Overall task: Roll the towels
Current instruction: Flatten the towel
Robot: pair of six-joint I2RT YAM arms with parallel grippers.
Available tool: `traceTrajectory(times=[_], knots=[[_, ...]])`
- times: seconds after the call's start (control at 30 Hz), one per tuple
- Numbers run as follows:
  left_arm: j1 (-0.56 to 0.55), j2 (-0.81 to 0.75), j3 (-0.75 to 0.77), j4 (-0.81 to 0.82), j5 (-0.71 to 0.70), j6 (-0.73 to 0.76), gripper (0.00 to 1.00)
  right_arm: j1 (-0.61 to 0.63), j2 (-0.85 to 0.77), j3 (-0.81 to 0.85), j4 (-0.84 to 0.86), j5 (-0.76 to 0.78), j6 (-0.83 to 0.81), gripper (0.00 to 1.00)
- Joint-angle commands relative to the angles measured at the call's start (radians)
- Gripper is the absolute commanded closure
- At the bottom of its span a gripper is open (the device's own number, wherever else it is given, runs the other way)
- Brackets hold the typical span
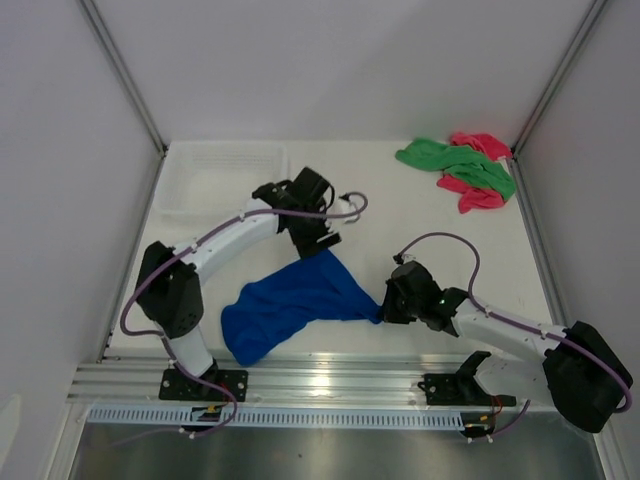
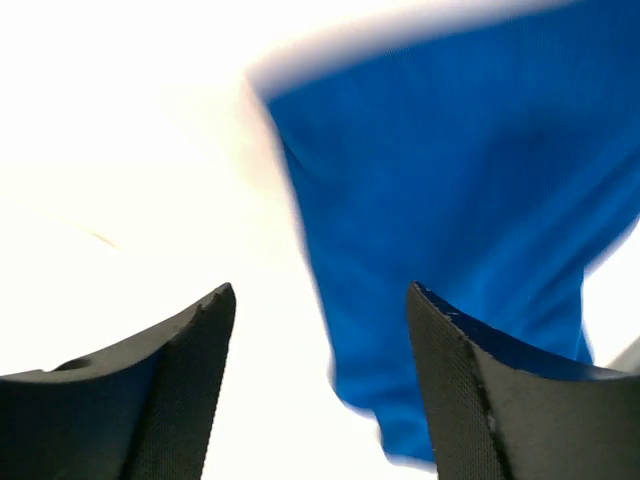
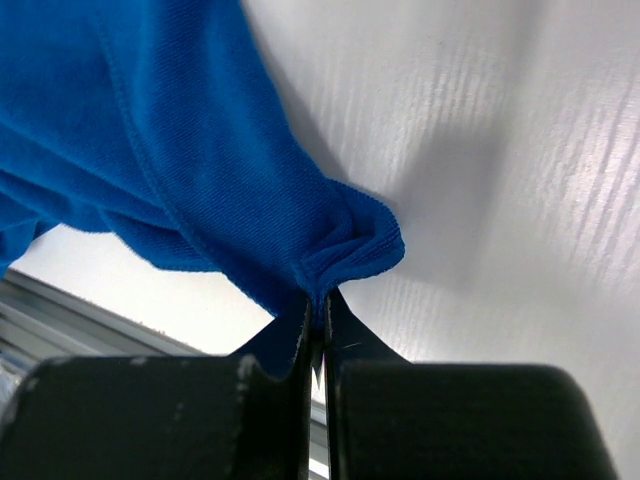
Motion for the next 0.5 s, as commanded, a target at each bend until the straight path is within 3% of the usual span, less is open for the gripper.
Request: traceTrajectory(times=[0.0, 0.27, 0.47], knots=[[0.002, 0.122, 0.205, 0.034, 0.086, -0.098, 0.29, -0.009, 0.034, 0.043, -0.002, 0.054, 0.01, 1.0], [0.043, 0.405, 0.435, -0.121, 0.102, -0.16, 0.38, -0.004, 0.063, 0.079, -0.015, 0.069, 0.018, 1.0], [0.066, 0.471, 0.463, -0.172, 0.1, -0.154, 0.38, -0.004, 0.062, 0.08, -0.018, 0.085, -0.006, 1.0]])
